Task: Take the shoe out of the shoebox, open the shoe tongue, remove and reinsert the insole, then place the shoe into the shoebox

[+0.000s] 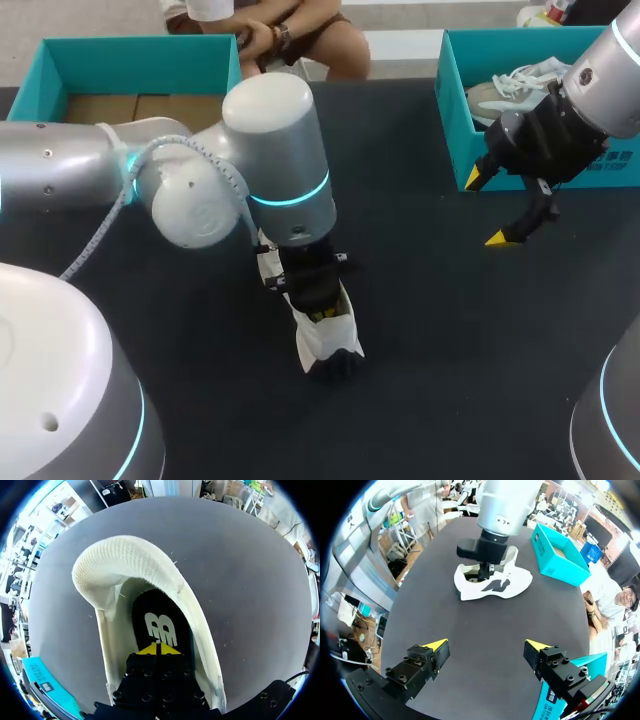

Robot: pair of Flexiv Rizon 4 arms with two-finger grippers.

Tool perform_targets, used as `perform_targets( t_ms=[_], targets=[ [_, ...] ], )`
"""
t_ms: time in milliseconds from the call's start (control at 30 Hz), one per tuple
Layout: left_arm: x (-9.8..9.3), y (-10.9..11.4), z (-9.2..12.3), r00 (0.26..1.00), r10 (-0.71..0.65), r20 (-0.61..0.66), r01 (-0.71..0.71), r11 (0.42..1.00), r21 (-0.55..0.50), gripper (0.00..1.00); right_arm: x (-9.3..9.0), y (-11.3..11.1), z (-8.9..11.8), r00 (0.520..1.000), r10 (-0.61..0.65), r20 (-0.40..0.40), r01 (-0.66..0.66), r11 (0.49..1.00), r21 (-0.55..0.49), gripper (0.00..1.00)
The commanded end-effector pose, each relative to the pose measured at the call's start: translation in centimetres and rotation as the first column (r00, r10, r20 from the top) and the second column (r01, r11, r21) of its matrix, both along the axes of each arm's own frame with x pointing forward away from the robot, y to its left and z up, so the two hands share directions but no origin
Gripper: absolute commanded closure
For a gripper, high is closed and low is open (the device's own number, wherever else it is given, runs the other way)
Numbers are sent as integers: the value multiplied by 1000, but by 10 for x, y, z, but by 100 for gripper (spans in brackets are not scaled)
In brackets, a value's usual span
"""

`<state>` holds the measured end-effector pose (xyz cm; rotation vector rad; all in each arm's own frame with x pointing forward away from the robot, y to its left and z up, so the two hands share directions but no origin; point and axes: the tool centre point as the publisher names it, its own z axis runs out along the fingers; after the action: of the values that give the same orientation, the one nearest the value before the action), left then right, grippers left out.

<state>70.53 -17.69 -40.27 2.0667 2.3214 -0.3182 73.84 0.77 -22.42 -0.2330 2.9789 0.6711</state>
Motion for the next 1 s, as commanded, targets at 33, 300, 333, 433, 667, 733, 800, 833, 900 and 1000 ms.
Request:
perform_targets(
  t_ms=[33,300,333,433,667,733,800,833,900,1000],
  targets=[
    [-5,5,12,1000,3,7,-3,1000,-23,100,0,0,-1,1000,-1,1,1,1000,-1,0],
    [-16,-3,22,1000,-12,-26,10,998,-60,100,0,0,-1,1000,-1,1,1,1000,-1,0],
    [-17,-4,20,999,-16,-30,14,998,-61,100,0,0,-1,1000,-1,1,1,1000,-1,0],
    [-22,-7,15,999,-18,-48,15,998,-63,100,0,0,-1,1000,-1,1,1,1000,-1,0],
    [-29,-15,-6,998,-11,-65,8,999,-38,100,0,0,-1,1000,-1,1,1,1000,-1,0],
    [-30,-16,-8,998,-11,-61,9,1000,-27,100,0,0,-1,1000,-1,1,1,1000,-1,0],
    [-29,-15,-6,998,-10,-58,9,1000,-24,100,0,0,-1,1000,-1,1,1,1000,-1,0],
    [-29,-14,-2,998,-9,-55,8,1000,-24,100,0,0,-1,1000,-1,1,1,1000,-1,0],
    [-26,-11,6,999,-4,-52,2,1000,-28,100,0,0,-1,1000,-1,1,1,1000,-1,0],
    [-21,-6,20,999,6,-31,-7,1000,-31,100,0,0,-1,1000,-1,1,1,1000,-1,0]
  ],
)
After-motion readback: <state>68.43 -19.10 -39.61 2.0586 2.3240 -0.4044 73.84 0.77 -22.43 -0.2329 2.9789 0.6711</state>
